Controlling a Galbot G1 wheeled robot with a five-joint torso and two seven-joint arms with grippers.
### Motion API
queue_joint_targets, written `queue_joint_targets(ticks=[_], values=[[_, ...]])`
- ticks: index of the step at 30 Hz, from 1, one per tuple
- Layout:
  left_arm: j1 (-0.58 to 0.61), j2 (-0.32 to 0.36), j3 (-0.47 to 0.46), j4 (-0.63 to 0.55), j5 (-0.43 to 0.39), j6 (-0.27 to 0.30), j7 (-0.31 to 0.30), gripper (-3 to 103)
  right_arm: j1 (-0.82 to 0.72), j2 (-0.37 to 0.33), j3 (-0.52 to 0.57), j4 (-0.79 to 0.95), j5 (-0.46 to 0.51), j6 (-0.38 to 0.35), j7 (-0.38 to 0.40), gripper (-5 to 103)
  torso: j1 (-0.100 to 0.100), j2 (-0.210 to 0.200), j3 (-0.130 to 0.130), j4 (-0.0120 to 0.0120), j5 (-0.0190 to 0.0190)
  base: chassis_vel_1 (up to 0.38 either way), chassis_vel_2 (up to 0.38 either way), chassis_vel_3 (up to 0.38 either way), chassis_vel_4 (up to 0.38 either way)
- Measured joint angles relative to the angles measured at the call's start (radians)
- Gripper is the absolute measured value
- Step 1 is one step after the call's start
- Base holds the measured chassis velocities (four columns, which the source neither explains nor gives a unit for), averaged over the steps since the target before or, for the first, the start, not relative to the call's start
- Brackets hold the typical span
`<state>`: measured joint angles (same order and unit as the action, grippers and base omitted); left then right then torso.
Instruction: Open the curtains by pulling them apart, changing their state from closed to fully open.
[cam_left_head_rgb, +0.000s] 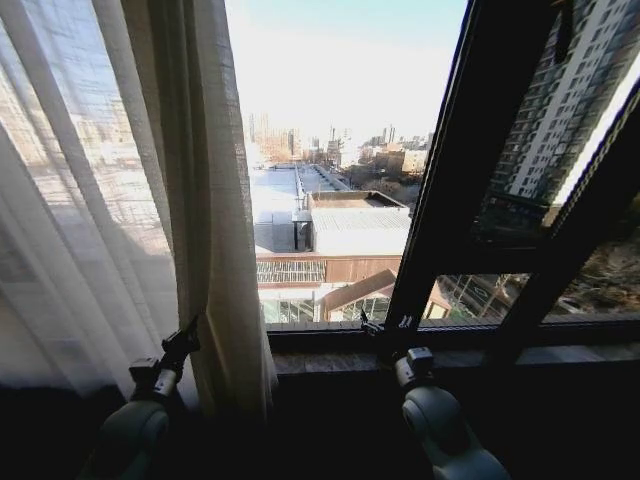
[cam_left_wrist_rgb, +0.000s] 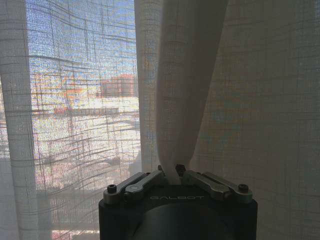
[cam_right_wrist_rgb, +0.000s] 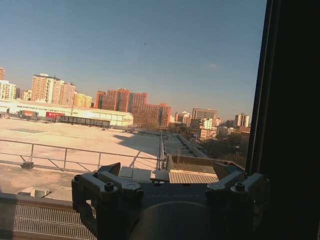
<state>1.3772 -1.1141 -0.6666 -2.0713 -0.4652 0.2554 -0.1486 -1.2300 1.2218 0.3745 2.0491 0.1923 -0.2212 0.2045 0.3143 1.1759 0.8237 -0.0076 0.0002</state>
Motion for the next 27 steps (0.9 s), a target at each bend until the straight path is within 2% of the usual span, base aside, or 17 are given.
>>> queue_joint_targets(ticks=[7, 10, 15, 20, 22, 25, 26, 27], values=[[0.021, -0.018, -0.011, -0.024, 0.01, 0.005, 0.0, 0, 0.007, 0.004, -0.002, -0.004, 0.005, 0.002, 0.003, 100, 0.0, 0.0, 0.0, -0.0001, 0.0, -0.032, 0.035, 0.035, -0.043], [0.059, -0.063, -0.027, -0.063, 0.027, 0.009, -0.001, 0, 0.023, 0.007, 0.001, -0.02, 0.017, 0.001, 0.006, 100, -0.001, 0.0, 0.0, 0.0001, 0.0001, 0.0, 0.0, 0.0, 0.0], [0.086, -0.1, -0.038, -0.098, 0.039, 0.009, -0.002, 0, 0.037, 0.009, 0.005, -0.035, 0.023, 0.001, 0.008, 100, -0.001, 0.0, 0.0, 0.0002, 0.0001, 0.0, 0.0, 0.0, 0.0], [0.08, -0.106, -0.067, -0.104, 0.038, 0.009, -0.035, 0, 0.047, 0.01, 0.004, -0.043, 0.026, 0.001, 0.008, 100, 0.0, 0.0, 0.0, -0.0001, 0.0, 0.0, 0.0, 0.0, 0.0], [0.07, -0.107, -0.105, -0.094, 0.032, 0.01, -0.043, 0, 0.05, 0.009, 0.002, -0.043, 0.027, 0.001, 0.008, 100, 0.0, 0.0, 0.0, -0.0002, 0.0001, 0.0, 0.0, 0.0, 0.0], [0.047, -0.115, -0.233, -0.049, 0.017, 0.025, -0.049, 0, 0.063, 0.001, -0.001, -0.037, 0.035, 0.0, 0.008, 100, -0.001, 0.0, 0.0, 0.0, -0.0001, 0.0, 0.0, 0.0, 0.0], [0.047, -0.115, -0.233, -0.049, 0.017, 0.025, -0.049, 0, 0.063, 0.001, -0.001, -0.037, 0.035, 0.0, 0.008, 100, -0.001, 0.0, 0.0, 0.0, -0.0001, 0.0, 0.0, 0.0, 0.0], [0.043, -0.116, -0.276, -0.031, 0.013, 0.03, -0.052, 0, 0.066, -0.002, -0.001, -0.036, 0.038, 0.0, 0.008, 100, 0.0, 0.0, 0.0, 0.0001, 0.0, 0.0, 0.0, 0.0, 0.0]])
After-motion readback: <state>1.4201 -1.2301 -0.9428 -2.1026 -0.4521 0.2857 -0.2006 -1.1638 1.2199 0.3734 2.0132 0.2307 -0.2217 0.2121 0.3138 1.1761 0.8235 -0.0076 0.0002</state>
